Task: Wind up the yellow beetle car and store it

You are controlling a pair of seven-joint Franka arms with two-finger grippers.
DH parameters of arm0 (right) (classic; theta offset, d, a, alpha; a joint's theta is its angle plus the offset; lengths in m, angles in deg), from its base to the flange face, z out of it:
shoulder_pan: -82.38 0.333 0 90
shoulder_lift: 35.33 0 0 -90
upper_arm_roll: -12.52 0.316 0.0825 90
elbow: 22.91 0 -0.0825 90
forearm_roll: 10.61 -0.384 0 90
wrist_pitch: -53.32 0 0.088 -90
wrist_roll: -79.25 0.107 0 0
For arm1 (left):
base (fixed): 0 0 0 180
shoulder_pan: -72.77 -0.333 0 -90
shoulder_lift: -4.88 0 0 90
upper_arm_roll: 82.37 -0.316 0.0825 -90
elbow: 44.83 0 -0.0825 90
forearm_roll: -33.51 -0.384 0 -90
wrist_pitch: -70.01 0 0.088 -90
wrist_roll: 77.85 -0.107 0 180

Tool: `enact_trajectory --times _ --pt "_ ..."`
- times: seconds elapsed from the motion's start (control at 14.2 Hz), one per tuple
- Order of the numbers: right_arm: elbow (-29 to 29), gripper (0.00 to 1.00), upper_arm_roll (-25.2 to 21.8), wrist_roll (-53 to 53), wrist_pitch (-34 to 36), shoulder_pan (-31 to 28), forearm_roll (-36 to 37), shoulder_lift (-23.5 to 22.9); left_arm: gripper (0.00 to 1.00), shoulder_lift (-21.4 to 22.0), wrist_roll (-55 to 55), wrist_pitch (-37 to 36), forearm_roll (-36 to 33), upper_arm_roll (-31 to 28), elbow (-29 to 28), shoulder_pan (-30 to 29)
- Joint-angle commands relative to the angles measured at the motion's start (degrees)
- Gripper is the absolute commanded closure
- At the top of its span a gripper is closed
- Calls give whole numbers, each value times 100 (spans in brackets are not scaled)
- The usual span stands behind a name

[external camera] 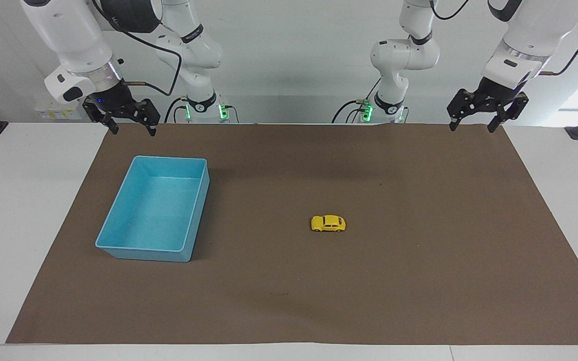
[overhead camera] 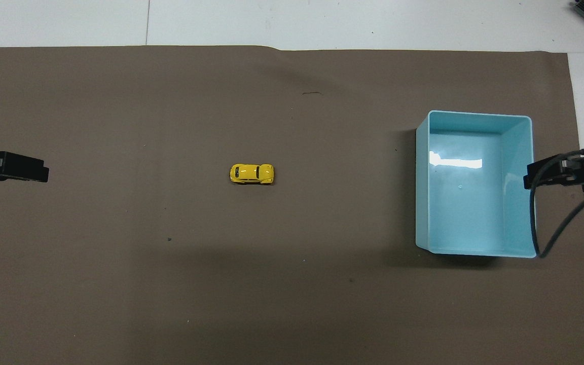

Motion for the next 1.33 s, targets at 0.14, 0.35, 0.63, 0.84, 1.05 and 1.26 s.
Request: enact_trajectory --times 0.14,0.35,0.63,0.84,1.05,1.26 --pt "114 0 25 -67 93 -38 -17 -63 0 51 -61 -166 65 22 -21 -44" --pt "114 0 25 -67 93 -38 -17 -63 0 51 -26 -148 56 22 -21 -36" --pt "113 0 25 -67 93 -38 -17 -63 0 43 -17 -61 65 22 -99 -53" --pt "114 0 25 -67 93 -38 -17 -63 0 -1 -8 1 65 22 -117 -44" --pt "114 0 25 -67 93 -38 -17 -63 0 -28 184 54 65 30 -257 17" --pt "114 0 25 -67 93 -38 -17 -63 0 -106 343 326 65 31 -320 26"
